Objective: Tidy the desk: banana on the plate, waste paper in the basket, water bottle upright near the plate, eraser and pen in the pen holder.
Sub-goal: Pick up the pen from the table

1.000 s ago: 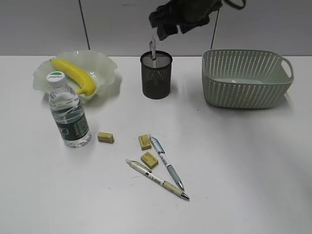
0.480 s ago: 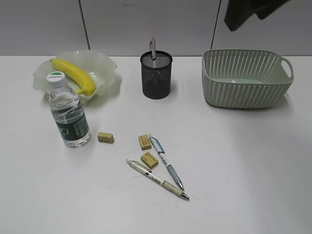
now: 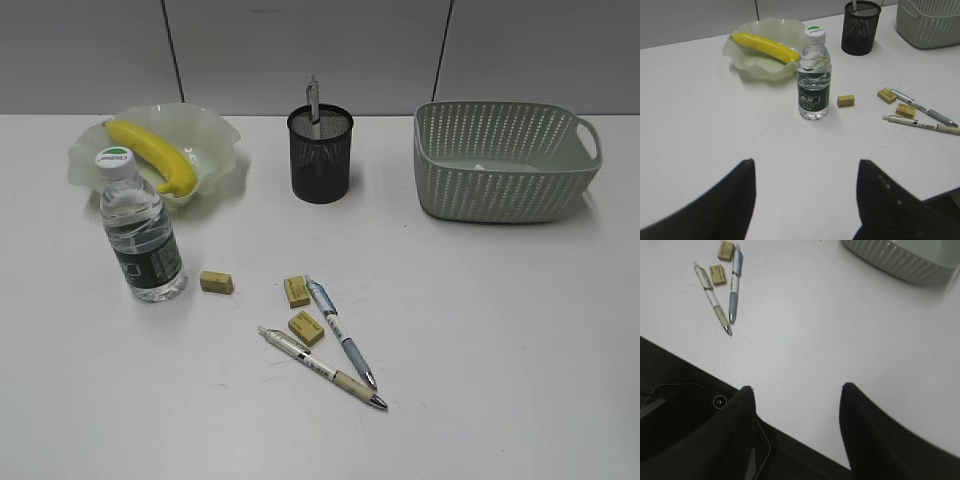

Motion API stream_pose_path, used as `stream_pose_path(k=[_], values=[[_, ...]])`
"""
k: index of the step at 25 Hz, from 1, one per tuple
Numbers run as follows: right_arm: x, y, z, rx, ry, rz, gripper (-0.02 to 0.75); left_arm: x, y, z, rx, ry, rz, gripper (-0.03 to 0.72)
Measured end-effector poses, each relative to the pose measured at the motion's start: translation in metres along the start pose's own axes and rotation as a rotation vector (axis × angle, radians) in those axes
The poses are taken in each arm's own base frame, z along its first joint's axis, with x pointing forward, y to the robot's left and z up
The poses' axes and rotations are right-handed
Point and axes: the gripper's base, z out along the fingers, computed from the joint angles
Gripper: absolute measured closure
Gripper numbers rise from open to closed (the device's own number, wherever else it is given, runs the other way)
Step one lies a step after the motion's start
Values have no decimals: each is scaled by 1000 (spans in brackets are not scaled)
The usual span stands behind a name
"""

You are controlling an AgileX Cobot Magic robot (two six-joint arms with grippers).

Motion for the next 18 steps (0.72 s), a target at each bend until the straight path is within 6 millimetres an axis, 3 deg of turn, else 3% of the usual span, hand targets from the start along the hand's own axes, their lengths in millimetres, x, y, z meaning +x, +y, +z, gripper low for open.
stream_pose_path(k=[3,7,11,15,18], values=[[52,1,-13,1,-42,0,320,0,0,0,0,0,0,216],[115,3,-9,-11,-82,4,328,-1,0,1,0,7,0,216],[164,5,-10,-10,-224,3,331,-1,-1,2,12,6,-7,225],[197,5,-14,-6,-412,1,332,-8,-9,4,94,23,-56,241],[202,5,-16,-2,-448,-13,332,-19,-16,15,172,90,-114,244]])
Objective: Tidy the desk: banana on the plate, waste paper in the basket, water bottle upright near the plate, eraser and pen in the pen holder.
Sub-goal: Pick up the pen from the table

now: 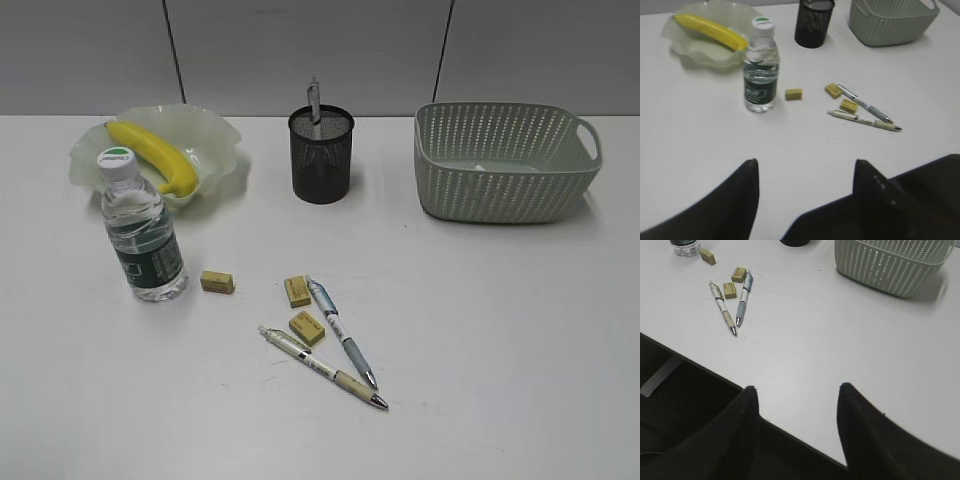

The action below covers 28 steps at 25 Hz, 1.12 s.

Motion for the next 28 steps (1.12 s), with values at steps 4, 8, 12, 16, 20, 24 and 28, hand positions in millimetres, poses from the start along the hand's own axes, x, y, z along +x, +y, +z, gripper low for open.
stream_pose_path(k=[4,8,12,16,20,24,28], values=[[-2,0,2,-1,-24,-6,334,-19,-6,22,78,74,-93,246],[-2,0,8,1,-56,-7,334,-35,-8,53,125,149,-206,246],[-3,0,8,2,-69,-7,334,-45,-8,86,148,252,-321,246],[-3,0,8,2,-69,-8,334,-49,-6,118,155,337,-442,246],[-3,0,8,2,-70,-9,334,-44,-3,151,131,441,-494,246],[-3,0,8,2,-70,-9,334,-37,-12,178,138,505,-505,246],[-3,0,8,2,-71,-9,334,-28,-29,203,157,538,-513,246]])
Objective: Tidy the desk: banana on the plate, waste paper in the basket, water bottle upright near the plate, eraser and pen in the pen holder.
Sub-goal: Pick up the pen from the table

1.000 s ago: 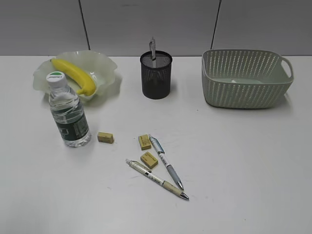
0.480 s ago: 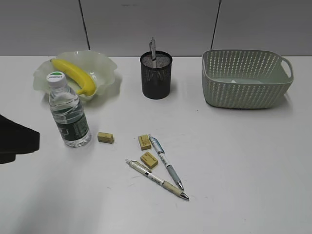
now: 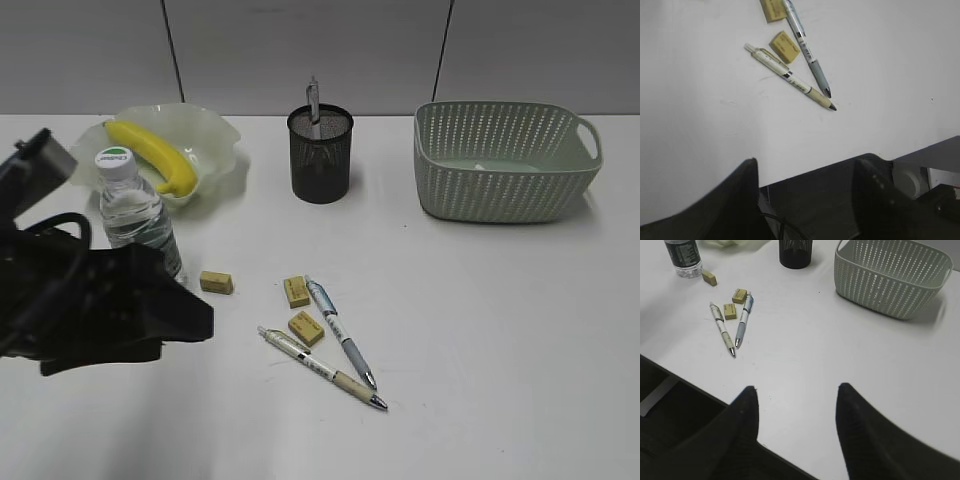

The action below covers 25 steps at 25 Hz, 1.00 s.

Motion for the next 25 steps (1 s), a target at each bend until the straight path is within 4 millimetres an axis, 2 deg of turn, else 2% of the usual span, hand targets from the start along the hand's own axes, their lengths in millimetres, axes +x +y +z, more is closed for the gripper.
stream_pose_path(k=[14,25], values=[[0,0,0,0,-1,0,334,-27,-45,100,-107,232,-244,294],[0,0,0,0,-1,0,335,-48,-54,135,-247,247,-482,295]])
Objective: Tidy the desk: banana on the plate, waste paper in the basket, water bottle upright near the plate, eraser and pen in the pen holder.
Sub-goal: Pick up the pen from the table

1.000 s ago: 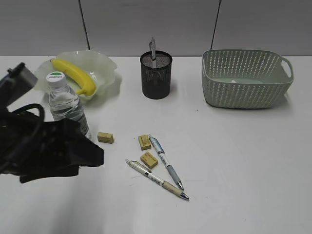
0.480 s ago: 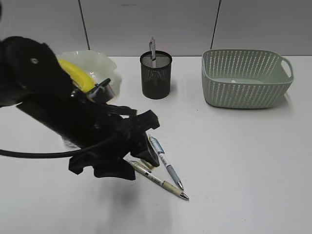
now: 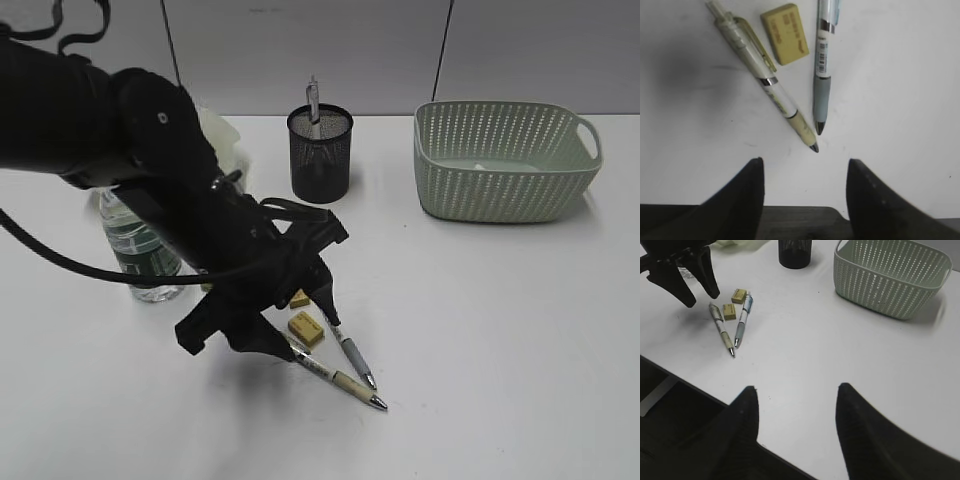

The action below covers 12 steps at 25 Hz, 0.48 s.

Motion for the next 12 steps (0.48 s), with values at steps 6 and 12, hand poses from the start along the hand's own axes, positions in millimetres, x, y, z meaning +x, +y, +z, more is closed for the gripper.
stream_pose_path(k=[6,12], values=[[0,0,0,4,0,-3,335,-4,4,17,-46,19,-190,295],[0,0,0,-1,0,0,335,-8,2,36,-78,26,-247,296]])
